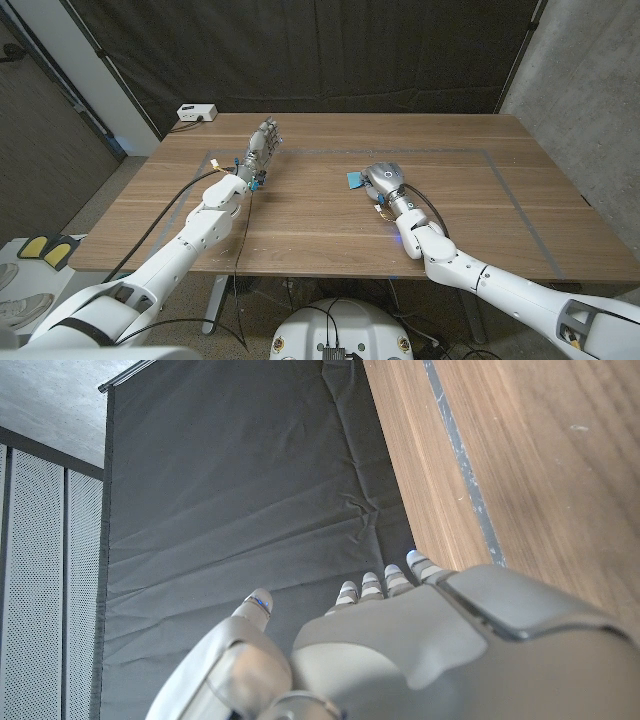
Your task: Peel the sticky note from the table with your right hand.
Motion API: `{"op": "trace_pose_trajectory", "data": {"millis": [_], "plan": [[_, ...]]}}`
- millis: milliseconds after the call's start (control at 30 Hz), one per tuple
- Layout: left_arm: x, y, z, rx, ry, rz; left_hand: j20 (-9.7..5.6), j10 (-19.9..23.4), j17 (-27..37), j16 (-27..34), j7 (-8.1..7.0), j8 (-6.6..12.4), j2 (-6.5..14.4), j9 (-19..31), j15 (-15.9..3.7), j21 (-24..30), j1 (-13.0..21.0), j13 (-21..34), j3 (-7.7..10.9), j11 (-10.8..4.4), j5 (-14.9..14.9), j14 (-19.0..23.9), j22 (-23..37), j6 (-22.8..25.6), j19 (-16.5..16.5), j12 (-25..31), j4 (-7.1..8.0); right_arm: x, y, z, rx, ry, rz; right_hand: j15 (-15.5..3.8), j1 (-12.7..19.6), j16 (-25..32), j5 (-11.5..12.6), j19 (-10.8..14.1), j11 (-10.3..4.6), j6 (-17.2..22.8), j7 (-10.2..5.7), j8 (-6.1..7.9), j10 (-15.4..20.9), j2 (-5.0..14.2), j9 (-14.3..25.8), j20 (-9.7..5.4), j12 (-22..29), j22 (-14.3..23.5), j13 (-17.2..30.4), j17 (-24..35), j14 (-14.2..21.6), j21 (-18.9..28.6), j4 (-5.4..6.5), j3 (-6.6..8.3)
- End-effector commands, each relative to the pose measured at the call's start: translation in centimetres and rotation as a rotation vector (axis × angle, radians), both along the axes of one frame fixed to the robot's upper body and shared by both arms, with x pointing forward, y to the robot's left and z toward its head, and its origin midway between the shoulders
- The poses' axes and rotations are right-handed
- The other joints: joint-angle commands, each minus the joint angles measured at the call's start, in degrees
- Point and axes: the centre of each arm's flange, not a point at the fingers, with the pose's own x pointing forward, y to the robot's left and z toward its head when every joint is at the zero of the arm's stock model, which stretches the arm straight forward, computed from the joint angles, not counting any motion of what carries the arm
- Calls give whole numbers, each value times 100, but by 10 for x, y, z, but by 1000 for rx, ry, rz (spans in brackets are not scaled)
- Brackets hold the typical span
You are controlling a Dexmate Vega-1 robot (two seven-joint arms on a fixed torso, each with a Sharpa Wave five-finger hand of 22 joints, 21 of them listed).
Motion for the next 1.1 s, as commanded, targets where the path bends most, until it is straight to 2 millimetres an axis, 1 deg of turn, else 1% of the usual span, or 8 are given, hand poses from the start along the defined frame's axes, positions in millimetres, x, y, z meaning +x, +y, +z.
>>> {"op": "trace_pose_trajectory", "data": {"millis": [33, 167, 467, 667, 800, 900, 967, 1100], "plan": [[3, 2, 0, 0, 6, -1, 17, -296, 21, 33, -16, 1, 278, 6, -11, -3, -29, 14, -23, 13, 33, -572, 19, -17, 11, 16, -7, 5, 7, 4, 45, -118, 84, -945, 3, 71, -47, 54, 33, 172, 34, 49, 173, 152, 7, -77, 36, 27, 36, 82, 169, 51, 12, -80], [5, 2, -1, -3, 8, -2, 19, -301, 21, 32, -15, -2, 280, 6, -7, -8, -27, 14, -28, 20, 37, -574, 19, -21, 9, 14, -9, 7, 9, 8, 65, -175, 95, -948, 11, 94, -66, 83, 51, 211, 67, 48, 232, 195, 5, -95, 44, 31, 43, 115, 230, 76, 11, -112], [8, 5, -1, -8, 10, 2, 19, -297, 20, 29, -11, -6, 284, 6, -6, -19, -23, 14, -41, 23, 47, -581, 20, -25, 7, 14, -12, 12, 14, 14, 75, -212, 121, -950, 46, 77, -79, 101, 71, 254, 86, 45, 269, 220, 2, -117, 36, 36, 44, 133, 252, 100, -12, -138], [10, 7, 0, -9, 13, 3, 19, -298, 20, 29, -9, -8, 287, 7, 0, -24, -21, 14, -48, 16, 52, -582, 21, -27, 9, 13, -14, 12, 18, 18, 82, -247, 145, -952, 70, 58, -81, 111, 63, 286, 100, 44, 305, 231, -1, -125, 35, 38, 43, 138, 266, 115, -28, -150], [12, 7, 1, -10, 14, 2, 20, -301, 19, 30, -12, -9, 288, 7, -2, -27, -19, 14, -52, 18, 55, -582, 22, -29, 10, 11, -14, 11, 21, 22, 90, -276, 165, -952, 87, 42, -83, 113, 98, 301, 117, 38, 323, 237, -3, -138, 30, 40, 42, 145, 277, 125, -39, -165], [13, 7, 1, -10, 14, 1, 21, -296, 19, 30, -16, -10, 290, 7, -3, -30, -19, 14, -56, 13, 58, -583, 22, -31, 9, 12, -14, 10, 22, 25, 101, -295, 179, -952, 95, 33, -84, 119, 86, 309, 119, 35, 326, 239, -4, -144, 24, 41, 42, 147, 283, 133, -45, -172], [14, 8, 2, -8, 14, 1, 18, -301, 19, 28, -14, -12, 291, 7, -5, -32, -18, 14, -58, 14, 60, -586, 22, -35, 9, 11, -15, 10, 23, 27, 110, -304, 185, -952, 101, 25, -84, 119, 104, 307, 123, 28, 337, 242, -5, -147, 22, 42, 41, 151, 290, 139, -47, -180], [15, 8, 3, -5, 14, 0, 17, -302, 19, 30, -13, -11, 293, 7, -3, -35, -17, 14, -62, 17, 63, -583, 23, -33, 11, 10, -15, 9, 24, 29, 123, -326, 196, -952, 108, 10, -85, 125, 93, 307, 127, 19, 357, 249, -6, -147, 20, 44, 41, 154, 298, 151, -50, -192]]}}
